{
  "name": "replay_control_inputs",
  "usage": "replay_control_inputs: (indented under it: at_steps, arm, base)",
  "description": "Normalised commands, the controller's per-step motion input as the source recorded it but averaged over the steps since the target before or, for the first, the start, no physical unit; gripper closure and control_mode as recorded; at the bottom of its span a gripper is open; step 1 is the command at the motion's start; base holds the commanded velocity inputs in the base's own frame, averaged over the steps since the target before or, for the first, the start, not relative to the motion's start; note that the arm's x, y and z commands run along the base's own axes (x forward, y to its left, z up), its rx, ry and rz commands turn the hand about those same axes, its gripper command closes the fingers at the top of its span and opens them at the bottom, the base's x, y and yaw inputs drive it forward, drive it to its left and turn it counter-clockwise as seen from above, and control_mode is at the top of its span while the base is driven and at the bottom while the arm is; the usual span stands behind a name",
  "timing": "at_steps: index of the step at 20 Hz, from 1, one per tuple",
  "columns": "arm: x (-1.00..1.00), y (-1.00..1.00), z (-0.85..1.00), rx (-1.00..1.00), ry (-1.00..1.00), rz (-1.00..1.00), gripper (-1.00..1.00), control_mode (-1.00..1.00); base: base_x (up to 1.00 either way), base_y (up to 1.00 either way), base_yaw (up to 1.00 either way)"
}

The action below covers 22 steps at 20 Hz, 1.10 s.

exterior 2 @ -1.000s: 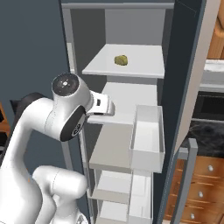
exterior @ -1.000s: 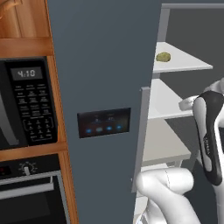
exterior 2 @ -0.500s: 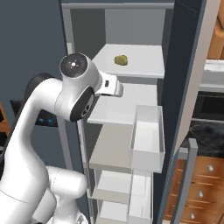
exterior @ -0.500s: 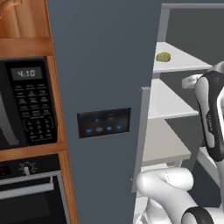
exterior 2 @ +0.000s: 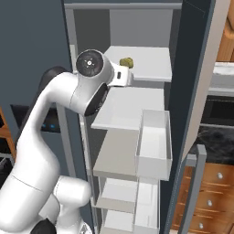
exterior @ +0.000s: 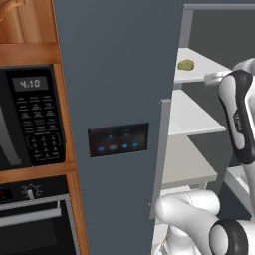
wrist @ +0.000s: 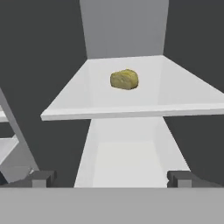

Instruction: Retrieve the sausage and cheese from the fridge and place them on the cutting board on the counter.

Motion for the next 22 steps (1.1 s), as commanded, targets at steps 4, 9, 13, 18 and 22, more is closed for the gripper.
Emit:
replay_control_inputs:
  at_steps: [4, 9, 13, 18, 22]
  arm:
    - [0.50, -0.01, 0.38, 0.01, -0.01, -0.06, -1.00, -1.00]
    - [0.53, -0.06, 0.34, 0.02, 0.07, -0.09, -1.00, -1.00]
    - [0.38, -0.14, 0.11, 0.03, 0.12, 0.00, -1.00, -1.00]
    - [0.19, -0.02, -0.01, 0.00, 0.08, 0.00, -1.00, -1.00]
    - [0.18, -0.05, -0.13, 0.01, 0.00, 0.06, -1.00, -1.00]
  base:
    - [0.00, 0.00, 0.00]
    - [0.00, 0.00, 0.00]
    - [0.00, 0.00, 0.00]
    - [0.00, 0.00, 0.00]
    - [0.00, 0.00, 0.00]
